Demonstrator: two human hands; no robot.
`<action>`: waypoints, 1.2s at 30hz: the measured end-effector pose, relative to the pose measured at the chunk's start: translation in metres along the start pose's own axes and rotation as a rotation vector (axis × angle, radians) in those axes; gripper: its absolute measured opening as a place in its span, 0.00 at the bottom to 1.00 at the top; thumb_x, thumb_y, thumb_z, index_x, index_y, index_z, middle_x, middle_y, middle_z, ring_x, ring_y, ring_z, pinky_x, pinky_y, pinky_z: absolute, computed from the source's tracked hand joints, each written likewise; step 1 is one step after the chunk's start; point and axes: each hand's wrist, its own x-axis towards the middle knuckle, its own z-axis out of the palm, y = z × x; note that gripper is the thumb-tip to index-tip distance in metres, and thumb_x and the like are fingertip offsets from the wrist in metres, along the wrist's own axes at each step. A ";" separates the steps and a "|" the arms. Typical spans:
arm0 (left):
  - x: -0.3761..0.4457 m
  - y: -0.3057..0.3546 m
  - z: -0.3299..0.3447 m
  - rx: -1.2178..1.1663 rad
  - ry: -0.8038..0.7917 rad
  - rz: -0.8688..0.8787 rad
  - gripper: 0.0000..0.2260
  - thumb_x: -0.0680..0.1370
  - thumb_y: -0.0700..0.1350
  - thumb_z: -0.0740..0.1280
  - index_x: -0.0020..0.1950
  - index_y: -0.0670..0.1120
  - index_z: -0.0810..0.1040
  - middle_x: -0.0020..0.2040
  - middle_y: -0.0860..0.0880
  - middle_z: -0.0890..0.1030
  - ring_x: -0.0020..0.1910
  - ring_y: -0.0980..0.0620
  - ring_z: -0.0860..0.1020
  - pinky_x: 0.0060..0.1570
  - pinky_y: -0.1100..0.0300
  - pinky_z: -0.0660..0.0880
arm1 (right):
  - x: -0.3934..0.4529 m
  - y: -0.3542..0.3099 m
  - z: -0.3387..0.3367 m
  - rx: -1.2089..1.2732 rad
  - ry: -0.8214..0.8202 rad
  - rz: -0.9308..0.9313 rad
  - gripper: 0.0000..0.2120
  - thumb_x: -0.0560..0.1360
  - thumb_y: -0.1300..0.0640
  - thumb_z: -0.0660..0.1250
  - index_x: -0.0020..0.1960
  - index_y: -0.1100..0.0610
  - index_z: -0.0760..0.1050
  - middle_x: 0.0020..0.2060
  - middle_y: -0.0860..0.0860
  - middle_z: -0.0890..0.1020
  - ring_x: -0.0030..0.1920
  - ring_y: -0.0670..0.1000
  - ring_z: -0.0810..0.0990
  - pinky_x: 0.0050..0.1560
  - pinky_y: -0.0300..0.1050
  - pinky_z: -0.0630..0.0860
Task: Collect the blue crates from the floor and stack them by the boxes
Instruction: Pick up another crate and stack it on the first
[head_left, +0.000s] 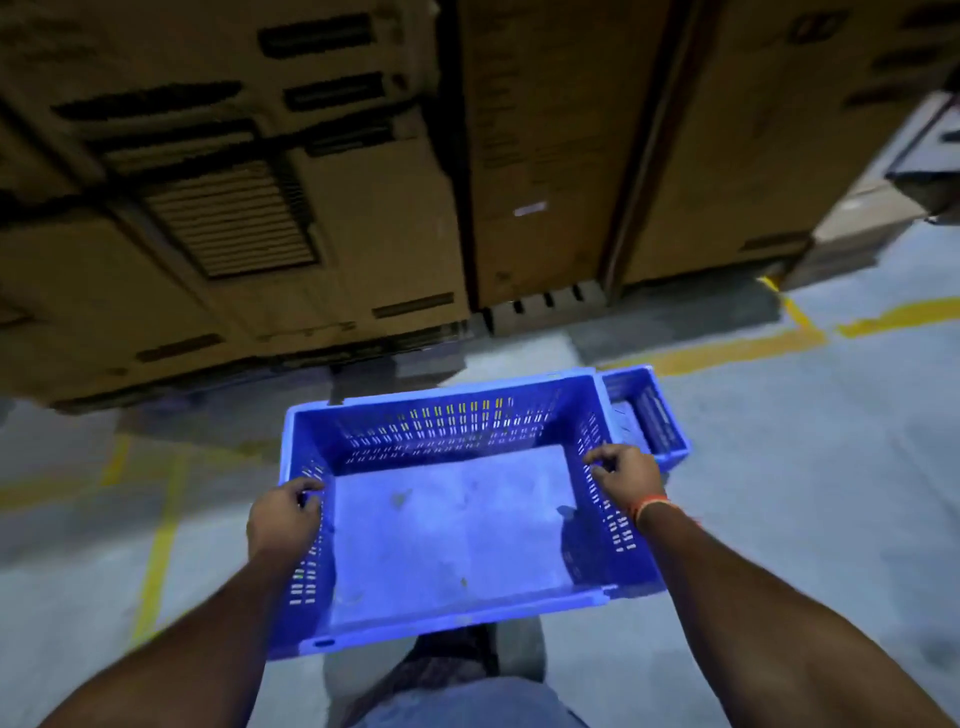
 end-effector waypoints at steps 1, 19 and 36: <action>0.011 0.023 0.012 -0.006 -0.023 0.027 0.10 0.75 0.41 0.69 0.53 0.52 0.84 0.43 0.43 0.84 0.43 0.40 0.82 0.41 0.54 0.75 | 0.007 0.014 -0.012 0.006 0.022 0.029 0.09 0.70 0.63 0.70 0.47 0.53 0.85 0.40 0.54 0.85 0.43 0.53 0.82 0.51 0.44 0.76; 0.097 0.308 0.206 -0.023 -0.174 0.079 0.10 0.76 0.41 0.69 0.54 0.52 0.84 0.46 0.43 0.78 0.43 0.42 0.81 0.45 0.54 0.76 | 0.221 0.201 -0.165 -0.112 0.012 0.235 0.05 0.72 0.56 0.72 0.39 0.48 0.80 0.34 0.48 0.82 0.38 0.52 0.81 0.42 0.38 0.68; 0.220 0.314 0.471 0.014 -0.021 -0.059 0.10 0.74 0.41 0.73 0.53 0.51 0.85 0.34 0.45 0.78 0.36 0.42 0.79 0.42 0.51 0.75 | 0.513 0.341 -0.051 -0.176 -0.117 0.049 0.07 0.74 0.56 0.70 0.37 0.51 0.77 0.34 0.57 0.78 0.39 0.61 0.80 0.44 0.45 0.73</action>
